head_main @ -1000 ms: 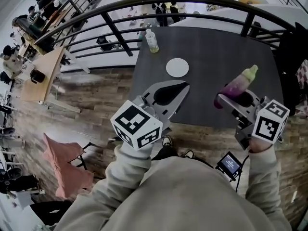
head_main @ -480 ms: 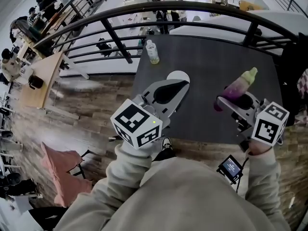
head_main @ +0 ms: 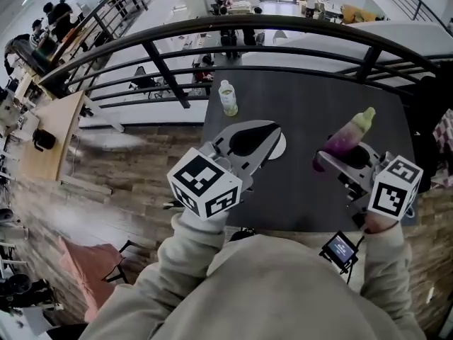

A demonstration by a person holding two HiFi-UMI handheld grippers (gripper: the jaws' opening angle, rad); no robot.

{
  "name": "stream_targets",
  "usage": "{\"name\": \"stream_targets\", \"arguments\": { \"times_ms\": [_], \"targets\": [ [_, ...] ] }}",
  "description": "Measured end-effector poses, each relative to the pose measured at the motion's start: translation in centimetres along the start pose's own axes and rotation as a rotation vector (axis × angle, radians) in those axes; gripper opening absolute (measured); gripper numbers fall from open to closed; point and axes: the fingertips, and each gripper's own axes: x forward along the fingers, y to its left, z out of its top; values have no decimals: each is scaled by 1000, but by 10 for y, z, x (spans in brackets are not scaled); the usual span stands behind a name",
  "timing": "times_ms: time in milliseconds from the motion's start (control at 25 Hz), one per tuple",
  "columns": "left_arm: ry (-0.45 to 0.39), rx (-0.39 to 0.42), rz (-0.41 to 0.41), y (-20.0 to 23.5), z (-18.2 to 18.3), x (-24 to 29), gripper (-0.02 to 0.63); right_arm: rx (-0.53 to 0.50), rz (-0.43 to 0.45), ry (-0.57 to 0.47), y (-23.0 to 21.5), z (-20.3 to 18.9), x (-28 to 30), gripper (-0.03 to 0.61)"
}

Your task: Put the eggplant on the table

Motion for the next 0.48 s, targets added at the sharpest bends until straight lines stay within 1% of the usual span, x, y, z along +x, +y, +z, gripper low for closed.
{"name": "stream_targets", "arguments": {
  "times_ms": [160,280,360,480],
  "targets": [
    [23,-21,-18,17,-4,3,5,4,-16,13,-3,9,12,235],
    [42,-57,-38,24,-10,-8,5,13,-35,27,6,12,22,235],
    [45,-75,-45,39,-15,-15,5,19,-45,35,8,14,37,235],
    [37,-89,-46,57,-18,-10,5,25,-48,50,-2,16,51,235]
  ]
}}
